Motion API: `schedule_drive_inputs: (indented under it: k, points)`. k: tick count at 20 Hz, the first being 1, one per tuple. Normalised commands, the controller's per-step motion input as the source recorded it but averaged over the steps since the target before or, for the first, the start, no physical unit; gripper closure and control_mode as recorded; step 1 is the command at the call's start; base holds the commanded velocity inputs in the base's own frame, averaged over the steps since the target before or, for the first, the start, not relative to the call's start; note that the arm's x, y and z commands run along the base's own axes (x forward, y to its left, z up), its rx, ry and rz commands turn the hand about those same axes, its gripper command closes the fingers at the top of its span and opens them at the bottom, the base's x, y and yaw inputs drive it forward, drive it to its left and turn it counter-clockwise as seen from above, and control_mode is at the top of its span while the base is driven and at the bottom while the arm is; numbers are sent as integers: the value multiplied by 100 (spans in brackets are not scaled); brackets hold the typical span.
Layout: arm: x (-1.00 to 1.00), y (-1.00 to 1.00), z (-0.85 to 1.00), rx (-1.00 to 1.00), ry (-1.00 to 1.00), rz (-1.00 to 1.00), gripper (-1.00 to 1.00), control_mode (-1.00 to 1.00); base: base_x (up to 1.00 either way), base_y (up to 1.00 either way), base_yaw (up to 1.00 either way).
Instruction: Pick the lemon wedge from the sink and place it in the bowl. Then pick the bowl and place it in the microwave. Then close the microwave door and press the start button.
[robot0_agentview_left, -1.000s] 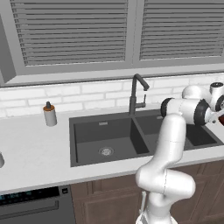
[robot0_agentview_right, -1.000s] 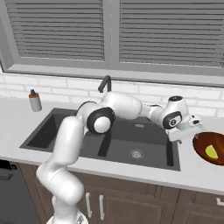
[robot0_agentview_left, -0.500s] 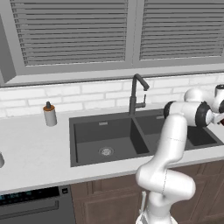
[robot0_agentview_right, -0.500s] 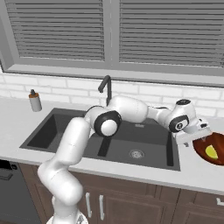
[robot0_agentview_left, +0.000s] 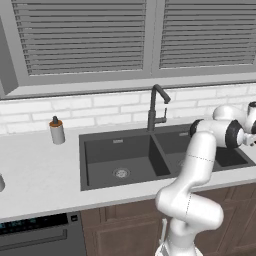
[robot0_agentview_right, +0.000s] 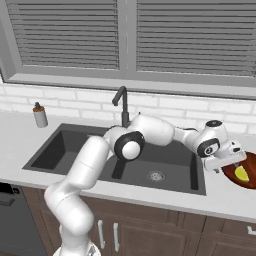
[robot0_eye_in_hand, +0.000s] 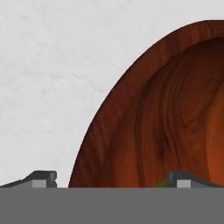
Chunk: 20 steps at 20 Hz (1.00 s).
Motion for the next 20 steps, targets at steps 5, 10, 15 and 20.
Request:
schedule_drive_inputs:
  k: [5, 10, 15, 20]
  points:
    - [0, -7, -10, 0, 0, 0, 100, -100, 0, 0, 0]
    - [0, 0, -1, 0, 0, 0, 100, -100, 0, 0, 0]
    - [-6, 0, 0, 0, 2, 0, 100, -100, 0, 0, 0]
    - [-54, 41, 7, 0, -7, 3, 100, -100, 0, 0, 0]
